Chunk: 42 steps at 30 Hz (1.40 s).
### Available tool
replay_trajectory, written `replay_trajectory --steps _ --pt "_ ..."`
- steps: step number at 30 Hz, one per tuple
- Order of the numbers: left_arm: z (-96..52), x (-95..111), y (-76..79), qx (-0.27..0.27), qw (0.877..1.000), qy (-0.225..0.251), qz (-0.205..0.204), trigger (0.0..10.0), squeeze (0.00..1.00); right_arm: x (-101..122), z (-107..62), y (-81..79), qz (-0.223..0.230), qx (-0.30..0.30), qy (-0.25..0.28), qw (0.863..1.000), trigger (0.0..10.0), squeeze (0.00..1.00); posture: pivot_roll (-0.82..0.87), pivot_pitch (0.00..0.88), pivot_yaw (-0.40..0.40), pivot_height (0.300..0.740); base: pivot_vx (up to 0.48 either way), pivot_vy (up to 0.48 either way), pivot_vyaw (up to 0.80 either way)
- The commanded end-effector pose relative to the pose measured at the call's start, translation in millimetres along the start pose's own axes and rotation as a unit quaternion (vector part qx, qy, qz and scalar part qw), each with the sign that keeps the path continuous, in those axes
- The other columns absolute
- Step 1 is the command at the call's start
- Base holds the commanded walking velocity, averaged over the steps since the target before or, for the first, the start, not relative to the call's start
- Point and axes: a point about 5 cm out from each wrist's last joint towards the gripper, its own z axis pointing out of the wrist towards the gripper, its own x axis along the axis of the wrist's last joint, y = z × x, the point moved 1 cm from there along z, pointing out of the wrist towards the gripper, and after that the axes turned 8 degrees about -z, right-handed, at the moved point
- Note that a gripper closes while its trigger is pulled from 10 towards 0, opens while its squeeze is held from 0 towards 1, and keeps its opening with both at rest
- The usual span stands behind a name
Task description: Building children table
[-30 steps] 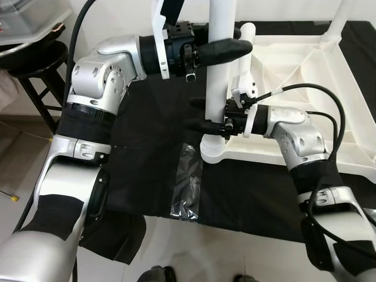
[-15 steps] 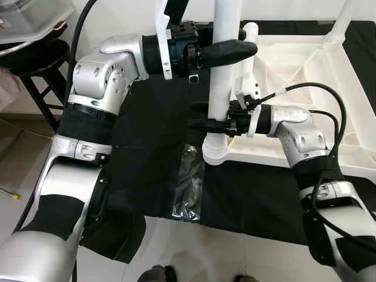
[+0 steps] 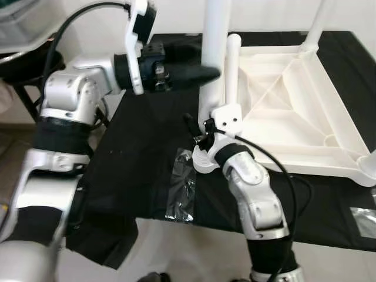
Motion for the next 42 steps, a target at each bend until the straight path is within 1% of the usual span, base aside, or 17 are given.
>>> replay_trajectory --steps 1,4,6,7,8,9,10,11,12,15,18,19,23,28,38,40,42 --pt "-13.2 -5 -0.3 0.010 1.000 -0.005 -0.007 10.0 0.00 -39 0.3 -8.8 0.036 -0.014 -0.083 0.996 0.0 0.00 0.04 0.181 0.080 0.740 0.000 0.000 0.00" --pt "-37.3 -16 -9.8 0.072 0.997 0.003 -0.020 10.0 0.00 -30 11.2 -4.2 0.029 -0.021 -0.070 0.997 0.0 0.00 0.05 0.180 0.068 0.740 0.000 0.000 0.00" --pt "-37.3 -16 -9.8 0.072 0.997 0.003 -0.020 10.0 0.00 -30 11.2 -4.2 0.029 -0.021 -0.070 0.997 0.0 0.00 0.05 0.180 0.068 0.740 0.000 0.000 0.00" --pt "-51.5 -23 -12.0 0.104 0.994 0.010 -0.030 10.0 0.00 -27 12.8 -4.5 0.031 -0.022 -0.068 0.997 0.0 0.00 0.05 0.182 0.062 0.740 0.000 0.000 0.00" --pt "-63.8 -31 -12.7 0.130 0.991 0.016 -0.040 10.0 0.00 -27 12.6 -6.8 0.031 -0.014 -0.077 0.996 6.3 0.00 0.06 0.184 0.062 0.740 0.000 0.000 0.00" --pt "-70.9 -35 -12.5 0.145 0.988 0.019 -0.046 10.0 0.00 -27 11.9 -8.4 0.030 -0.009 -0.083 0.996 6.3 0.00 0.06 0.188 0.065 0.740 0.000 0.000 0.00" --pt "-78.2 -44 -12.7 0.166 0.984 0.019 -0.054 10.0 0.00 -24 8.7 -9.7 0.031 -0.017 -0.086 0.996 10.0 0.00 0.06 0.189 0.066 0.740 0.000 0.000 0.00" --pt "-78.2 -44 -12.7 0.166 0.984 0.019 -0.054 10.0 0.00 -24 8.7 -9.7 0.031 -0.017 -0.086 0.996 10.0 0.00 0.06 0.189 0.066 0.740 0.000 0.000 0.00" --pt "-82.1 -49 -12.7 0.177 0.982 0.019 -0.060 10.0 0.00 -22 6.3 -10.1 0.031 -0.024 -0.087 0.995 10.0 0.96 0.06 0.189 0.066 0.740 0.000 0.000 0.00" --pt "-85.7 -61 -12.8 0.201 0.977 0.018 -0.068 10.0 0.00 -12 7.2 -9.5 0.052 -0.005 -0.060 0.997 10.0 1.00 0.06 0.193 0.075 0.740 0.000 0.000 0.00" --pt "-80.9 -91 -9.3 0.242 0.967 0.012 -0.077 10.0 0.00 21 12.9 -1.4 0.093 0.122 0.051 0.987 10.0 1.00 0.05 0.197 0.075 0.740 0.000 0.000 0.00" --pt "-73.6 -103 -5.0 0.248 0.966 0.006 -0.071 10.0 0.00 33 13.7 9.2 0.073 0.182 0.089 0.976 10.0 0.00 0.06 0.197 0.067 0.740 0.000 0.000 0.00" --pt "-56.1 -118 6.1 0.242 0.968 0.004 -0.058 10.0 0.00 39 9.4 31.3 -0.011 0.309 0.111 0.945 10.0 0.00 0.06 0.191 0.064 0.740 0.000 0.000 0.00" --pt "-43.1 -139 22.5 0.235 0.971 -0.006 -0.039 10.0 0.00 8 12.7 51.6 -0.084 0.380 0.021 0.921 10.0 0.00 0.07 0.190 0.054 0.740 0.000 0.000 0.00" --pt "-25.9 -169 61.8 0.223 0.975 0.004 -0.010 10.0 0.00 -12 31.0 73.0 -0.032 0.392 -0.028 0.919 10.0 0.00 0.09 0.187 0.033 0.740 0.000 0.000 0.00" --pt "-24.1 -174 72.0 0.221 0.975 0.007 -0.006 10.0 0.00 -14 31.9 72.2 -0.024 0.410 -0.023 0.912 0.0 0.00 0.10 0.186 0.032 0.740 0.000 0.000 0.00" --pt "-21.7 -180 83.2 0.202 0.979 0.000 -0.016 10.0 0.00 -15 32.0 71.9 -0.018 0.422 -0.019 0.906 0.0 0.00 0.10 0.185 0.031 0.740 0.000 0.000 0.00"
